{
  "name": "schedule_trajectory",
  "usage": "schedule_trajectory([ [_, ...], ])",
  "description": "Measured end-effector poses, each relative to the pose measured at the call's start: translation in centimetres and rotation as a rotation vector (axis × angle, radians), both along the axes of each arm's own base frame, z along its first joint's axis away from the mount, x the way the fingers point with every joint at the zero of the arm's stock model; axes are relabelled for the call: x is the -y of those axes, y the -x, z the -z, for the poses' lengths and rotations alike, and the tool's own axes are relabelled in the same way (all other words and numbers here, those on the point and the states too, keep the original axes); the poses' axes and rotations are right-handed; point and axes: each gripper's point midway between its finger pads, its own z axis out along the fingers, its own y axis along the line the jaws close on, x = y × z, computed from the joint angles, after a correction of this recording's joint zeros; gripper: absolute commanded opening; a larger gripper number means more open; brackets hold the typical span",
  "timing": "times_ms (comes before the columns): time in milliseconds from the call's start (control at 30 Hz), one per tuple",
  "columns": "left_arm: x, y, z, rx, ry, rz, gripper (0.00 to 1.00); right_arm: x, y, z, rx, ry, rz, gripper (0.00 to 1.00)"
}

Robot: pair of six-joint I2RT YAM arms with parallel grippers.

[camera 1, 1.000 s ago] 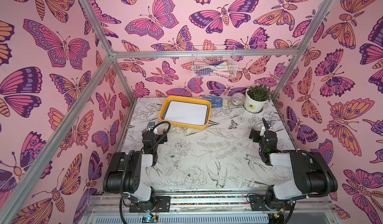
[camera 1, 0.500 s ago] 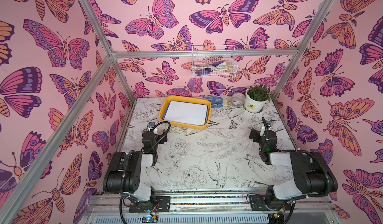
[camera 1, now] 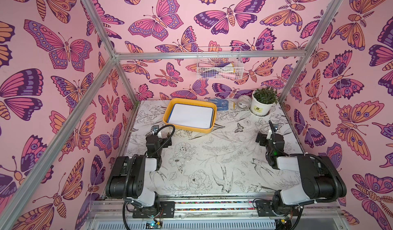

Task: Put the whiteboard into the storage box
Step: Reset both arms

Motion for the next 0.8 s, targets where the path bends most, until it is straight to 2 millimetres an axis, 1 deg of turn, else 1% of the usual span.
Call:
schedule_trajectory([
  [100,0.0,0.0,0.0,0.0,0.0,0.0,0.99,0.0,0.3,0.0,0.016,0.0,0.0,1.0],
  [233,0.0,0.0,0.0,0.0,0.0,0.0,1.0,0.0,1.5,1.0,0.006,0.0,0.0,1.0],
  [300,0.0,0.0,0.0,0.0,0.0,0.0,1.0,0.1,1.4,1.2,-0.008,0.001,0.006,1.0],
  [400,0.0,0.0,0.0,0.0,0.0,0.0,1.0,0.2,0.5,0.2,0.011,0.002,0.016,1.0],
  [467,0.0,0.0,0.0,0.0,0.0,0.0,1.0,0.2,0.3,-0.1,0.018,0.002,0.021,1.0],
  [800,0.1,0.0,0.0,0.0,-0.005,0.004,0.99,0.5,0.5,0.2,0.001,0.007,0.034,1.0],
])
